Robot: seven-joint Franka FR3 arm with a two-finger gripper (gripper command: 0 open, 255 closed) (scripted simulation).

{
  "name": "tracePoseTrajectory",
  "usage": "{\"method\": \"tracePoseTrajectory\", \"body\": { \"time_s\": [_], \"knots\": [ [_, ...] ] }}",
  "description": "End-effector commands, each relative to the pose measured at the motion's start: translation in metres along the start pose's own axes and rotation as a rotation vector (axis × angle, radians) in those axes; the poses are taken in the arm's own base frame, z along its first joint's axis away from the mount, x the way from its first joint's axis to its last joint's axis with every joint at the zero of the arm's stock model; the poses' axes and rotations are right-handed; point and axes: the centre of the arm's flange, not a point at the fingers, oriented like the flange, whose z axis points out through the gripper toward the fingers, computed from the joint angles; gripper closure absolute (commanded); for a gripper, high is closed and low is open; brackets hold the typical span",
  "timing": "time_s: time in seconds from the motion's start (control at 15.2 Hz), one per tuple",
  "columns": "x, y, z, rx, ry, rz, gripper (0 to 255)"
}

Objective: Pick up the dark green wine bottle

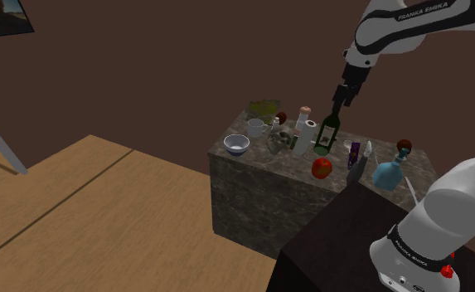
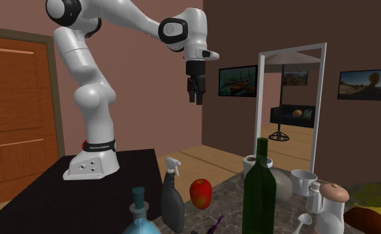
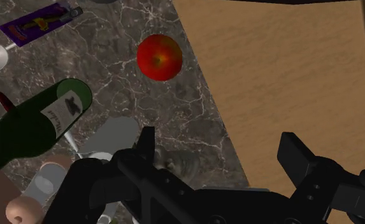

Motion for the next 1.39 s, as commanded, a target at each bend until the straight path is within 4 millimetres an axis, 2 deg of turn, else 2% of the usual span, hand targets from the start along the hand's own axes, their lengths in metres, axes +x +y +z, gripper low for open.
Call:
{"method": "tracePoseTrajectory", "body": {
  "time_s": [0.0,1.32],
  "knots": [
    [0.009,0.021,0.007,-0.007,0.009,0.01,0],
    [0.085,0.252,0.069,-0.07,0.09,0.114,0]
  ]
}}
